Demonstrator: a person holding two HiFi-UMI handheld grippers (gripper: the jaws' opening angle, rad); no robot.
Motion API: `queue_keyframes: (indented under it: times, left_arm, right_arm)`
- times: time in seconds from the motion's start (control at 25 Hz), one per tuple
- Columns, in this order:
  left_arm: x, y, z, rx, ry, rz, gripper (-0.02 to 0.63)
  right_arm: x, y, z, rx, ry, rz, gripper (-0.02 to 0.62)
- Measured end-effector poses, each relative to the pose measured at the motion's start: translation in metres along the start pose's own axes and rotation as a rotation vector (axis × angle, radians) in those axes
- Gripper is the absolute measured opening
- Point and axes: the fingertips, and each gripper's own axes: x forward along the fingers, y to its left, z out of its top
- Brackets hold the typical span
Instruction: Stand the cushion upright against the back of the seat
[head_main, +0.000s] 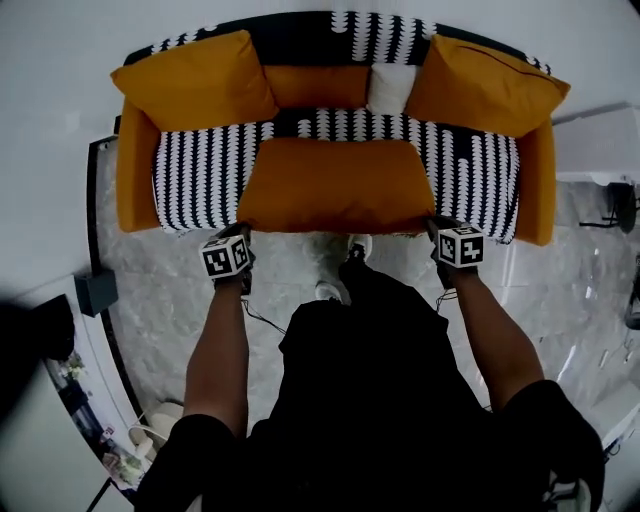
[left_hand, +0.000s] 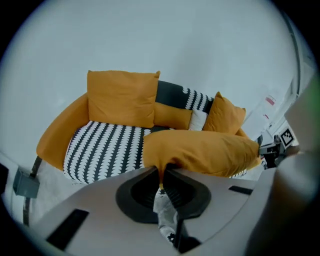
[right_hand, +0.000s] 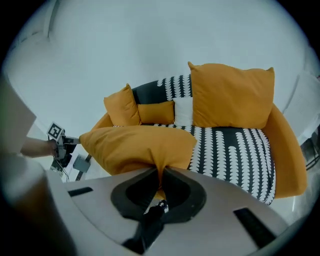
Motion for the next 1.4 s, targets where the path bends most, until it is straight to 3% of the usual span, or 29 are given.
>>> queue_keyframes:
  times: [0.2, 0.44, 0.84, 1.16, 1.4]
  left_arm:
    - [-0.03, -0.016, 0.037, -0.104, -0.089, -0.007, 0.034]
    - [-0.04, -0.033, 0.087, -0.051, -0.161, -0.043, 0.034]
    - [-0.039, -0.029, 0.146, -0.083, -0.236, -0.106, 0.034]
    - [-0.025, -0.021, 0.223, 0.074, -0.226, -0.221, 0.034]
    - [0.001, -0.015, 0.288, 0.111, -0.234, -0.289, 0.034]
  right_arm:
    - [-0.019, 0.0, 0.039, 0.064, -0.089, 0.035, 0.048]
    - [-0.032, -0.016, 0.098, 0.107, -0.209, 0.042, 0.048]
    - [-0.04, -0.016, 0.144, 0.172, -0.276, 0.003, 0.046]
    - [-0.049, -0.012, 0.194, 0.223, -0.332, -0.093, 0.046]
    - [-0.042, -0.016, 0.237, 0.293, -0.4, -0.166, 0.046]
